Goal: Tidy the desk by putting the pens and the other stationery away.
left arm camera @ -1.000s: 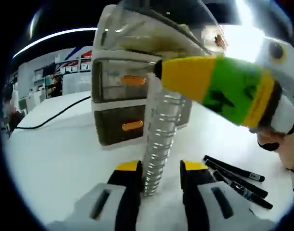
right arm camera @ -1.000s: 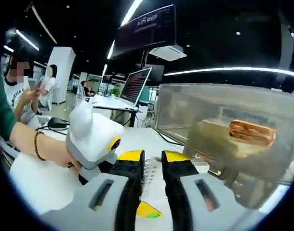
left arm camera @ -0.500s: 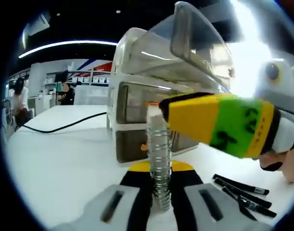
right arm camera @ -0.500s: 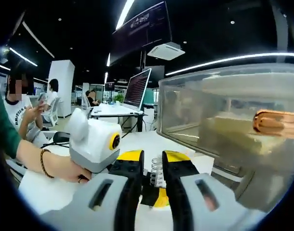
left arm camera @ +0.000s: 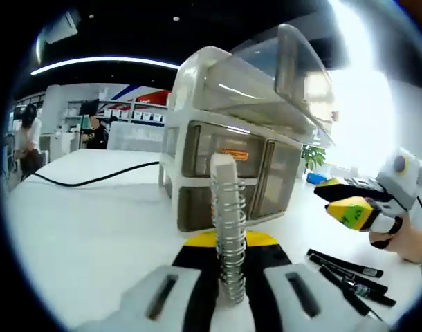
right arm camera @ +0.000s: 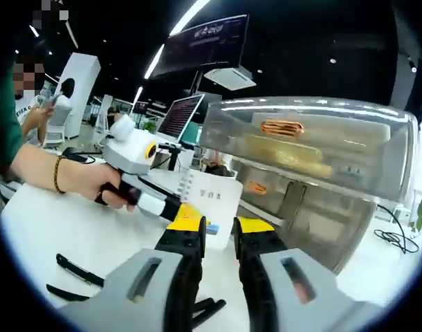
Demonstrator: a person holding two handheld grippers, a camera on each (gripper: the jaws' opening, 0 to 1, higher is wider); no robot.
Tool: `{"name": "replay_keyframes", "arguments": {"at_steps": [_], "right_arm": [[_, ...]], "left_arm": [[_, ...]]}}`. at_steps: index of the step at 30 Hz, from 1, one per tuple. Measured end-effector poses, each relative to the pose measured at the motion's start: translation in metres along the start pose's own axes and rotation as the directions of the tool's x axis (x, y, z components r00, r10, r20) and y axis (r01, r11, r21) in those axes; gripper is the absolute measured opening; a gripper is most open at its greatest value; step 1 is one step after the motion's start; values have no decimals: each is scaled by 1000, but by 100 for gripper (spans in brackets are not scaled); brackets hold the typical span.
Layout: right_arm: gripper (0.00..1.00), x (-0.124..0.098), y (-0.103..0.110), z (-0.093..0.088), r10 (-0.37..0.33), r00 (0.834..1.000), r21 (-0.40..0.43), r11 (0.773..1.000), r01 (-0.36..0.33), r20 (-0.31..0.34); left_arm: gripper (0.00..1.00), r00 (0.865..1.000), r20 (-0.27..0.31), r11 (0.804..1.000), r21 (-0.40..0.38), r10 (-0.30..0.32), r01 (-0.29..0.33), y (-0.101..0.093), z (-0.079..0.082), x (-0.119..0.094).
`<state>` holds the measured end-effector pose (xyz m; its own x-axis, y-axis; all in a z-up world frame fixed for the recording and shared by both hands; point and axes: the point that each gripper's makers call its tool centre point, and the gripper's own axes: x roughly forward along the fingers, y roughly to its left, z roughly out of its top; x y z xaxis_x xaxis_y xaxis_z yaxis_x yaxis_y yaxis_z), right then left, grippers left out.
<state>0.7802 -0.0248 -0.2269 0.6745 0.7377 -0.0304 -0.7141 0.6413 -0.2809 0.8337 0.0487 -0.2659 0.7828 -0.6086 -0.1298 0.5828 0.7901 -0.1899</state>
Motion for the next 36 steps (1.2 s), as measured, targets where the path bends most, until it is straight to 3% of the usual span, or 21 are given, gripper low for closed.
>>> {"name": "replay_keyframes", "arguments": {"at_steps": [5,8,10,12,15,17,19,20,22,24,25,26,27,29,30,32,33,36], "right_arm": [[20,-5,-4,-6,-15,999,-7,1000,14,-29],[20,-10,-8,-8,-22,999,-16,1000,22,-33],[20,-15,-15,-9,-42,998,-18,999,41,-36],[20,-20,-21,-10,-60,998,-14,998,59,-36],[20,-31,-35,-10,-102,994,2,995,102,-29],[19,-39,-41,-10,-120,993,15,993,121,-22],[19,-44,-47,-10,-139,990,38,990,140,-17],[19,-46,-51,-11,-145,989,48,988,145,-13],[19,-51,-57,-14,-163,987,95,982,164,-19],[19,-53,-62,-15,-178,984,150,973,177,-6],[19,-54,-63,-15,-184,983,165,969,182,-5],[19,-55,-64,-15,-185,983,171,968,183,-4],[19,-56,-65,-15,-189,982,179,966,186,-3],[19,-55,-65,-15,-196,981,194,962,193,-2],[19,-55,-65,-15,-196,981,197,962,192,-1],[19,-55,-62,-11,-185,983,188,965,180,7],[19,-55,-61,-10,-181,983,180,968,176,10],[19,-57,-61,-5,-186,982,174,968,180,17]], "left_arm": [[12,998,70,1000,1,-6,6,-1,20,-15],[12,999,51,1000,-26,-1,3,1,21,-16],[12,997,80,1000,17,2,-4,0,27,-18],[11,996,88,1000,7,8,-9,0,31,-21],[11,998,40,990,-133,44,-38,6,29,-28],[11,998,42,987,-154,48,-41,8,30,-30],[11,996,35,988,-135,84,-79,12,30,-30],[11,994,38,992,-82,100,-97,14,31,-30],[12,989,98,993,27,113,-116,15,41,-30],[12,987,90,986,89,133,-141,15,39,-31],[12,988,90,990,59,122,-127,14,39,-31],[12,990,71,991,-54,123,-119,13,36,-31],[12,990,67,989,-87,128,-122,14,36,-31],[12,990,84,991,-74,114,-108,13,38,-31],[12,985,123,992,-43,119,-115,13,42,-31],[12,977,117,984,-22,180,-179,21,39,-35],[12,972,112,979,-41,205,-201,25,40,-36],[12,975,126,982,-77,183,-175,25,46,-41]]}}
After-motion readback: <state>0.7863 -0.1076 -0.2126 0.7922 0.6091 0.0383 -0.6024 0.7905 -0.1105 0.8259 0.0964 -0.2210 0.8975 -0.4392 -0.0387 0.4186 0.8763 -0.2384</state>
